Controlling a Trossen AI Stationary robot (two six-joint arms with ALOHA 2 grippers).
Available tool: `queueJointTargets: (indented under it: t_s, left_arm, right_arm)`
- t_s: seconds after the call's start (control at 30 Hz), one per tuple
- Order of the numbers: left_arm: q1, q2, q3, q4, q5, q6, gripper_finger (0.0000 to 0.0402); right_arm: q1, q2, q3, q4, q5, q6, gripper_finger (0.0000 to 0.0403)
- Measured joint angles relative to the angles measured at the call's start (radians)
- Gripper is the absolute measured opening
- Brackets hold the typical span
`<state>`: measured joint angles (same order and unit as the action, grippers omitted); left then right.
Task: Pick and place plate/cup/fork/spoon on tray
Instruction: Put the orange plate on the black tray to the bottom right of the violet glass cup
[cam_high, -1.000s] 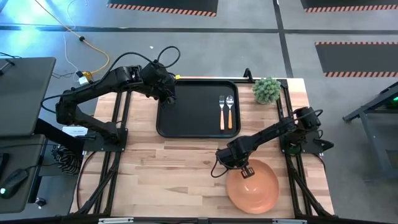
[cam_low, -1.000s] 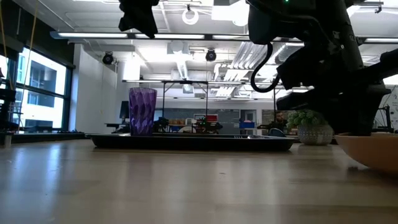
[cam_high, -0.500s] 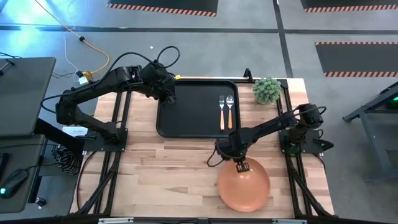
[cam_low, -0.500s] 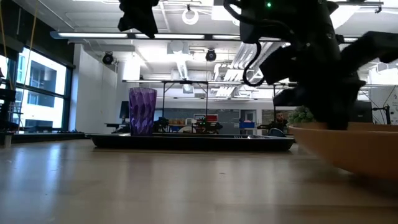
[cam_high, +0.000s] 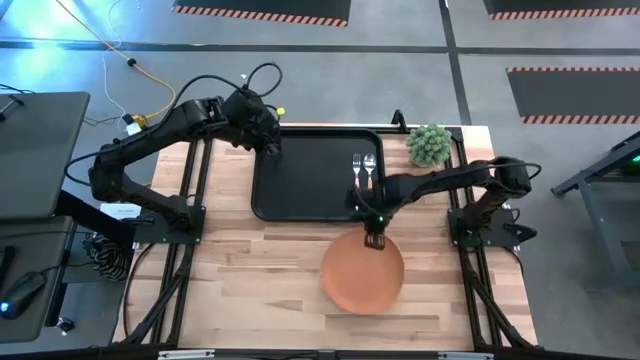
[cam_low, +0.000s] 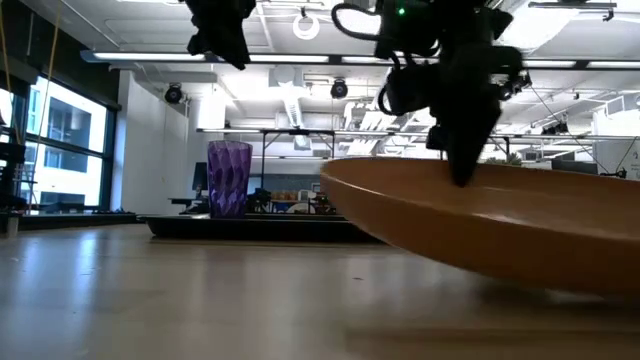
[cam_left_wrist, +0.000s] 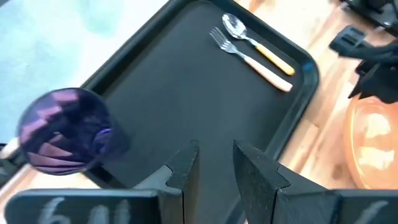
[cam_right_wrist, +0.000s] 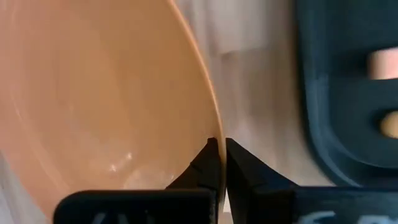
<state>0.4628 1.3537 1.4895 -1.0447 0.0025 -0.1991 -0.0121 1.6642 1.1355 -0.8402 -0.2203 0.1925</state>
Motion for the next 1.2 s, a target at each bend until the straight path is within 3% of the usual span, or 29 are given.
queueJointTargets:
  t_s: [0.23, 0.5, 0.8, 1.2]
  left_arm:
    - [0.078, 0.000, 0.000, 0.003, 0.000, 0.060, 0.0087]
    - [0.145, 0.000, 0.000, 0.004, 0.000, 0.080, 0.0087]
    - [0.201, 0.000, 0.000, 0.079, 0.000, 0.138, 0.0087]
    - [0.263, 0.000, 0.000, 0.156, 0.000, 0.197, 0.0087]
  right_arm:
    - [-0.108, -0.002, 0.093, 0.005, -0.008, 0.107, 0.0000]
    - [-0.232, -0.002, 0.245, 0.009, 0.064, 0.296, 0.0000]
    - [-0.356, -0.002, 0.375, 0.008, 0.097, 0.361, 0.0000]
    - [-0.502, 0.015, 0.356, 0.070, 0.120, 0.492, 0.0000]
